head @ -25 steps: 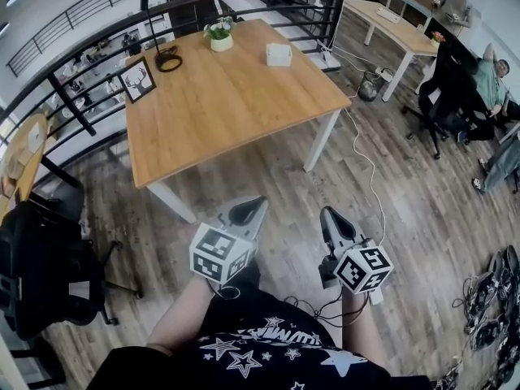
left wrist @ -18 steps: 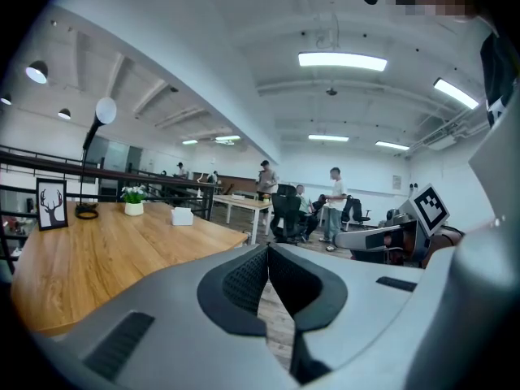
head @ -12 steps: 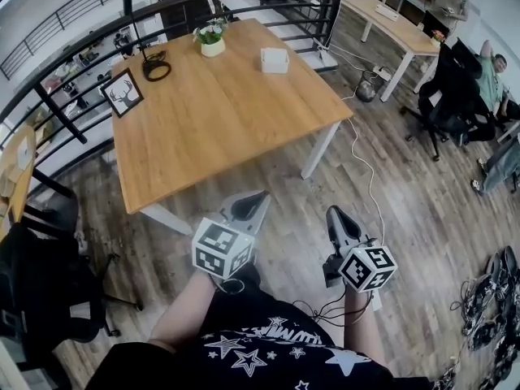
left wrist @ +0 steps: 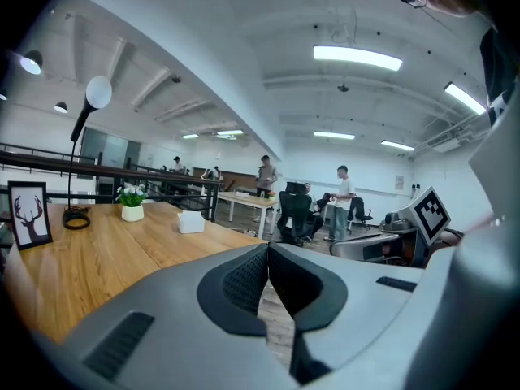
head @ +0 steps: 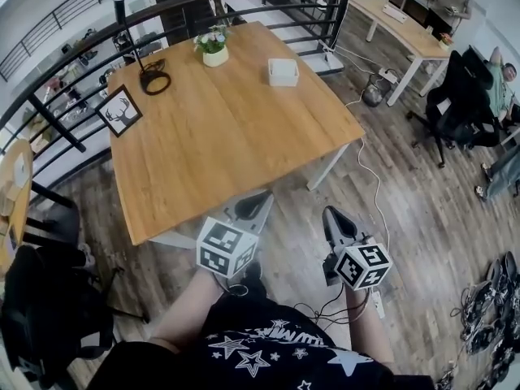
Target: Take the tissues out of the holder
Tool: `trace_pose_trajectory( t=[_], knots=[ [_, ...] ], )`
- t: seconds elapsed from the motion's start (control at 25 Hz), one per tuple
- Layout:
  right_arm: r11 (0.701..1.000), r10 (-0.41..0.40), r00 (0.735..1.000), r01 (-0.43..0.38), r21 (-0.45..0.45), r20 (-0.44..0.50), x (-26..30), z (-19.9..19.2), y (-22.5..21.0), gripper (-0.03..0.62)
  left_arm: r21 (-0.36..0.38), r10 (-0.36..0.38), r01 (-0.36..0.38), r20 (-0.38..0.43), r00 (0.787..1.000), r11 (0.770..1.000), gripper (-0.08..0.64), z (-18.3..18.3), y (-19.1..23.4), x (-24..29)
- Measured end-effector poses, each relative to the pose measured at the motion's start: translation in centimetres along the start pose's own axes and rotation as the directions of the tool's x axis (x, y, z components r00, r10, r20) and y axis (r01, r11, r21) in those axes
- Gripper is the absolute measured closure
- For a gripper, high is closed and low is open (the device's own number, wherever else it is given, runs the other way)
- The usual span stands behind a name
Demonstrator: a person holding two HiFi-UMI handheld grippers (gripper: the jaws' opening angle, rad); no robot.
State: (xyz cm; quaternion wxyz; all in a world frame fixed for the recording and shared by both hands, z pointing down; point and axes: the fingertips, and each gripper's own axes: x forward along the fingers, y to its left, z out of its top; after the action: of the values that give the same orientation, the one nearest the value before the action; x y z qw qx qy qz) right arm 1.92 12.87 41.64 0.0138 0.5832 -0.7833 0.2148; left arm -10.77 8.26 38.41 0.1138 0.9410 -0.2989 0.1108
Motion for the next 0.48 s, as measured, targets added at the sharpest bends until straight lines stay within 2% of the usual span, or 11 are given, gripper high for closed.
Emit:
trace_pose_trajectory(
  t=[0.2, 0.36, 0.48],
  knots=[
    [0.996, -0.073, 0.997, 0.073, -0.055, 0.008, 5.6, 1.4, -0.7, 0.574, -0.008, -0.003, 0.003, 0.005, 1.0, 1.0, 0.546, 1.4, 4.9, 1.7],
    [0.985, -0.132, 0.991, 0.134, -0.105, 0.028, 9.1, 2.4, -1.0, 0.574, -0.009, -0.036, 0.036, 0.004, 0.999, 0.999, 0.546, 1.8, 7.8, 3.1],
    [0.982, -0.172, 0.985, 0.174, -0.079, 0.032, 10.6, 2.4, -1.6, 0.574, -0.006, -0.06, 0.06, -0.004, 0.998, 0.998, 0.546, 1.7, 9.2, 4.1]
  ],
)
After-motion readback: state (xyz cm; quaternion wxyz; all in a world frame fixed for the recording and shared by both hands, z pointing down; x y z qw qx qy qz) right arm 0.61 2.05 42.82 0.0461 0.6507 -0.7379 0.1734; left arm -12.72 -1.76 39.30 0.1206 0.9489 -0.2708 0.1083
